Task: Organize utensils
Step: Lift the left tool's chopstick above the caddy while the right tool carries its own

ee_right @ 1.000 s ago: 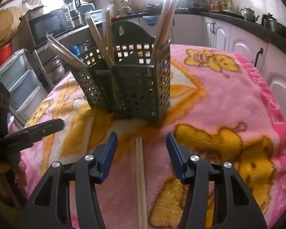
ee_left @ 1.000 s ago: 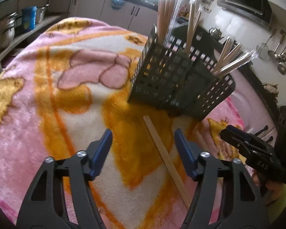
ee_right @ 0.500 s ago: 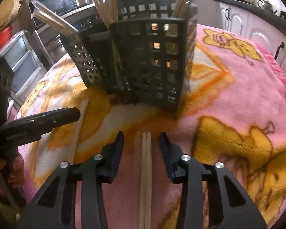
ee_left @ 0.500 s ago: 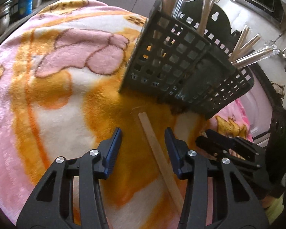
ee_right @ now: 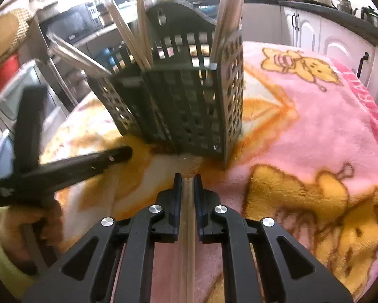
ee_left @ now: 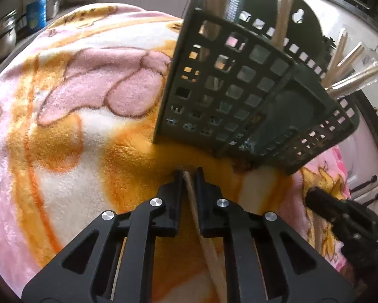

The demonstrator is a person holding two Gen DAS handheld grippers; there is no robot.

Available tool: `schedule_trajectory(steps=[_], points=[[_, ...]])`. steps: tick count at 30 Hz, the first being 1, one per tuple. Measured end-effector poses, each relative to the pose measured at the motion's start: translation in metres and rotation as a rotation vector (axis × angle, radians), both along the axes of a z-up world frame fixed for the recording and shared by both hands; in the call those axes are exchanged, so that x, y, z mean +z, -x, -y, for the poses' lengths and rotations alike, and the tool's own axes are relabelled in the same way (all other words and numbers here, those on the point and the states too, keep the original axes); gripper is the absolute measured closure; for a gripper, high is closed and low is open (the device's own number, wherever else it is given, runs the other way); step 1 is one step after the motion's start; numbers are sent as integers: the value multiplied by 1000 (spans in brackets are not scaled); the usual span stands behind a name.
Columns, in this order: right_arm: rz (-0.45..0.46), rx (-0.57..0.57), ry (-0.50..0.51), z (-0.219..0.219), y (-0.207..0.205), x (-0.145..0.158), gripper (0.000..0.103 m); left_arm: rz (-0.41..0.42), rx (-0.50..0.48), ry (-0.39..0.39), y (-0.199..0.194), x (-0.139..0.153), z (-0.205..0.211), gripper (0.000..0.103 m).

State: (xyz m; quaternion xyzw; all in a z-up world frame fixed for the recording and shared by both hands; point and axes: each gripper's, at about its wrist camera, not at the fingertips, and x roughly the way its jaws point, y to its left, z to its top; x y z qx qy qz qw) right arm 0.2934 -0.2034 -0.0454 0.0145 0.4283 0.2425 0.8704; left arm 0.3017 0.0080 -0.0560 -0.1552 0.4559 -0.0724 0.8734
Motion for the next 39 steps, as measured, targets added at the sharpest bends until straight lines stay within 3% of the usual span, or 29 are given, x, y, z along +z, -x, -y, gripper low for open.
schedule_trajectory(steps=[6, 17, 28, 39], points=[[82, 7, -61, 12, 20, 31, 93, 114, -70, 38, 24, 31, 3, 101], [266, 9, -129, 21, 51, 85, 98, 345, -133, -13, 63, 109, 9, 102], [471, -23, -160, 15, 60, 144, 98, 486, -119, 7, 57, 171, 4, 102], [609, -85, -160, 6, 24, 183, 98, 600, -82, -38, 30, 228, -2, 102]])
